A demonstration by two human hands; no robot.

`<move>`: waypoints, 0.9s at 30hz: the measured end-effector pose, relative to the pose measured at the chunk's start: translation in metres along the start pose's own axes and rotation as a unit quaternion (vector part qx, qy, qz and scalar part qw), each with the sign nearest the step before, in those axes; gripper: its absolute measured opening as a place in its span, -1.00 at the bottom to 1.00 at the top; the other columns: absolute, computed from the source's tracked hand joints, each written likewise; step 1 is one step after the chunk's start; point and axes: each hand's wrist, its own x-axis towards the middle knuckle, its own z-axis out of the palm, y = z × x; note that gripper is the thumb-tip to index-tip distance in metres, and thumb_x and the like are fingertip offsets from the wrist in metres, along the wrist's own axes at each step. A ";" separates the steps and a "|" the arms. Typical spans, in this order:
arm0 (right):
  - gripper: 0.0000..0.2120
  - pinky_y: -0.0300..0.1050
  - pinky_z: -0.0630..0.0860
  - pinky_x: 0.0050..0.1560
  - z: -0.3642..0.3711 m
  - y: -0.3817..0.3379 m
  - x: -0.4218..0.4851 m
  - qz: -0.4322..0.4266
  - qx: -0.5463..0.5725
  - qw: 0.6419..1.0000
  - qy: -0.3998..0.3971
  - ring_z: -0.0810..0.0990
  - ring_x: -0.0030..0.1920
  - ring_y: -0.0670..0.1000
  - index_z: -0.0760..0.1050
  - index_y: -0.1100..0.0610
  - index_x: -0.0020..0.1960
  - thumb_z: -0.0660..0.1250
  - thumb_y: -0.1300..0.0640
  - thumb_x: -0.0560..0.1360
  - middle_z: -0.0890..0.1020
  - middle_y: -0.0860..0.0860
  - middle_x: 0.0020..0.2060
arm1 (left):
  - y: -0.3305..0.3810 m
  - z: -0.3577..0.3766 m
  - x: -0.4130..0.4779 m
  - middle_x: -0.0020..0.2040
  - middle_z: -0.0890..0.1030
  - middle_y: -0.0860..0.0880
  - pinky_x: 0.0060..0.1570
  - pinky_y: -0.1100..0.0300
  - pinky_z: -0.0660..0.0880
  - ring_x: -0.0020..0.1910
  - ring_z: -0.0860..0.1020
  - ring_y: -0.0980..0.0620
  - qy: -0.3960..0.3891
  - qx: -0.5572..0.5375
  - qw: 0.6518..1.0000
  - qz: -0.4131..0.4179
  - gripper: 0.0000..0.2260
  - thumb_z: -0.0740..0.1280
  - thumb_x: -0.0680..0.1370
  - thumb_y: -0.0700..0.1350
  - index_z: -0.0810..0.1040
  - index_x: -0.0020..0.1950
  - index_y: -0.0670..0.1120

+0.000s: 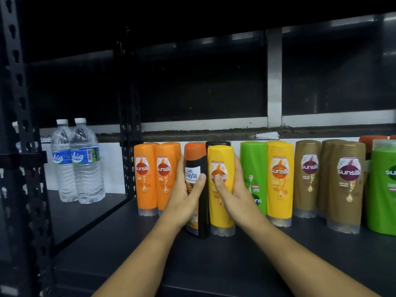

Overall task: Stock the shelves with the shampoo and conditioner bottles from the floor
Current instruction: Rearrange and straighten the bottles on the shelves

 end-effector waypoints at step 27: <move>-0.27 -0.25 0.45 0.29 -0.048 -0.035 -0.060 -0.023 0.036 0.999 0.019 0.44 0.30 -0.36 -0.08 -0.29 0.59 0.28 -0.18 0.58 0.39 -0.29 0.40 | 0.049 0.040 -0.044 0.44 0.46 0.29 0.42 0.03 0.43 0.44 0.42 0.25 -0.013 -0.087 0.996 0.017 -0.40 0.33 0.63 0.13 0.13 0.61 0.24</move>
